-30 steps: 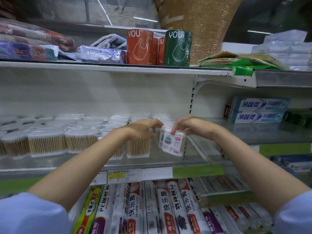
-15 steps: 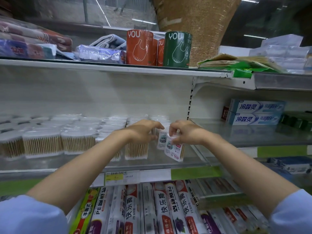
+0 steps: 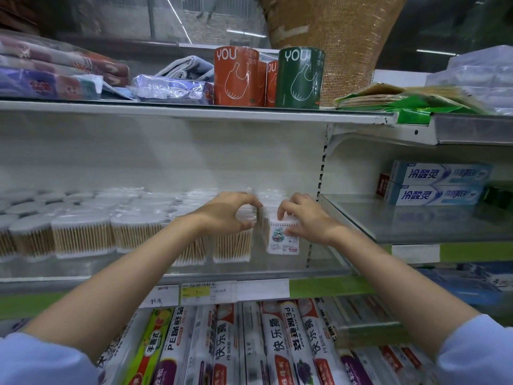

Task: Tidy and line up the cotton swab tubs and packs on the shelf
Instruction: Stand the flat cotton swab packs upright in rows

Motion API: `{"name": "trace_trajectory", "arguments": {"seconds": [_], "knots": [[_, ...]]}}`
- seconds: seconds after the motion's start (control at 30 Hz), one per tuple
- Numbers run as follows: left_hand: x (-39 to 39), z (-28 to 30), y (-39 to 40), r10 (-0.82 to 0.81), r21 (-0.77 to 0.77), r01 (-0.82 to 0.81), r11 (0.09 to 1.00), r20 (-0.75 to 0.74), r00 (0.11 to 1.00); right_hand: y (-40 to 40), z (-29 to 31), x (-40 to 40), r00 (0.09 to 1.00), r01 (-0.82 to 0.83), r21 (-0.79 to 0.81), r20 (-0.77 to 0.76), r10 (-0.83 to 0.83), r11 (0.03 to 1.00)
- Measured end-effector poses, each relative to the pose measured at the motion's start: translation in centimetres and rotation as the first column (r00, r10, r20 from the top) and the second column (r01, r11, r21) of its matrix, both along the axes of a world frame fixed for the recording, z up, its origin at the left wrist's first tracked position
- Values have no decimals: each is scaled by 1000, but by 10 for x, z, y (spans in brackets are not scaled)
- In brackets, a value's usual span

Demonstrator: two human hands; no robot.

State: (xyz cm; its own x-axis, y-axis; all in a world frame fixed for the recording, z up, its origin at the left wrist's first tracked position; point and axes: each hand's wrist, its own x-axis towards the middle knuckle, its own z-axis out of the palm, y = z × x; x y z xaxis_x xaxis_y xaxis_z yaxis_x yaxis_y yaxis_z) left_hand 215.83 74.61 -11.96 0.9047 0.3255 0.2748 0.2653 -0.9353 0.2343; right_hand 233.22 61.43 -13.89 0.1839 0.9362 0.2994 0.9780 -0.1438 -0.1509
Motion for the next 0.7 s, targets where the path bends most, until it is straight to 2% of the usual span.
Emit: {"name": "trace_trajectory", "arguments": {"seconds": [0.23, 0.43, 0.7], "knots": [[-2, -2, -2, -21, 66, 19, 998, 19, 1000, -2, -4, -5, 998, 35, 22, 58, -37, 999], [-9, -6, 5, -21, 24, 21, 1000, 24, 999, -6, -7, -6, 996, 82, 23, 24, -83, 996], [-39, -1, 23, 2, -10, -2, 1000, 79, 997, -1, 15, -21, 992, 68, 149, -116, -51, 987]]}}
